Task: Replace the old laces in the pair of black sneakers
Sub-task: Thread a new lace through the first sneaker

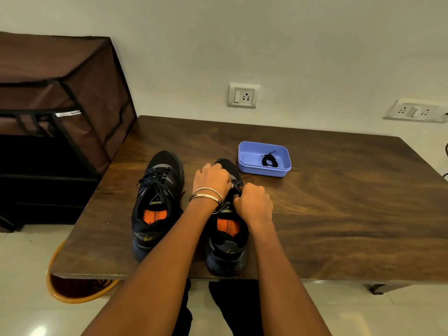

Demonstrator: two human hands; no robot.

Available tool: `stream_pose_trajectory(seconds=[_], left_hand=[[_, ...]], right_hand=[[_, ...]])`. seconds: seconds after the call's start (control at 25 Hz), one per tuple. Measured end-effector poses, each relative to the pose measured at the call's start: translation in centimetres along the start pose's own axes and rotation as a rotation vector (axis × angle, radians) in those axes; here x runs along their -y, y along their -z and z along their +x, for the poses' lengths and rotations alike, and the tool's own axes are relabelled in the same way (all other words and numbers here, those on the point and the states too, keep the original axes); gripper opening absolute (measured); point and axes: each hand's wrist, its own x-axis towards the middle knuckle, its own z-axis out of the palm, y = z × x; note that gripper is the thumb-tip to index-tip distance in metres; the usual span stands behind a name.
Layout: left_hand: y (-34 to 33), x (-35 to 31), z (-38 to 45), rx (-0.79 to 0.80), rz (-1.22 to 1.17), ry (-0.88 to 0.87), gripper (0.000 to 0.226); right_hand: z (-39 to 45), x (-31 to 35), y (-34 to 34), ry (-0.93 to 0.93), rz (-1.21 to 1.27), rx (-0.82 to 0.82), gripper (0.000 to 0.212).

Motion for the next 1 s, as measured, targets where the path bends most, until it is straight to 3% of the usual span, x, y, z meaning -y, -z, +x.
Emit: stream_pose_trajectory(seconds=[0.2, 0.48, 0.6, 0.72, 0.88, 1.0], left_hand=[[-0.1, -1.0, 0.6, 0.128, -0.06, 0.11, 0.031], [-0.4, -1.3, 0.7, 0.145, 0.122, -0.048, 0.035], [0.4, -0.9, 0.5, 0.138, -0.113, 0.099, 0.034], [0.4, 2.0, 0.3, 0.054, -0.558, 0.399, 0.026], [0.1, 4.8, -0.2, 0.074, -0.509, 0.493, 0.016], [1.3, 4.3, 0.0, -0.022, -0.483, 0.43, 0.032]], right_hand=[[0.0, 0.0, -0.1, 0.002, 0.017, 0.002, 0.019], [0.0, 0.0, 0.1, -0.006, 0.02, 0.013, 0.019], [-0.1, 0.0, 0.2, 0.001, 0.028, 0.018, 0.013], [0.0, -0.1, 0.1, 0.0, 0.021, 0.001, 0.015], [0.2, -0.1, 0.1, 0.0, -0.038, 0.036, 0.029], [1.0, -0.2, 0.4, 0.035, 0.008, 0.018, 0.036]])
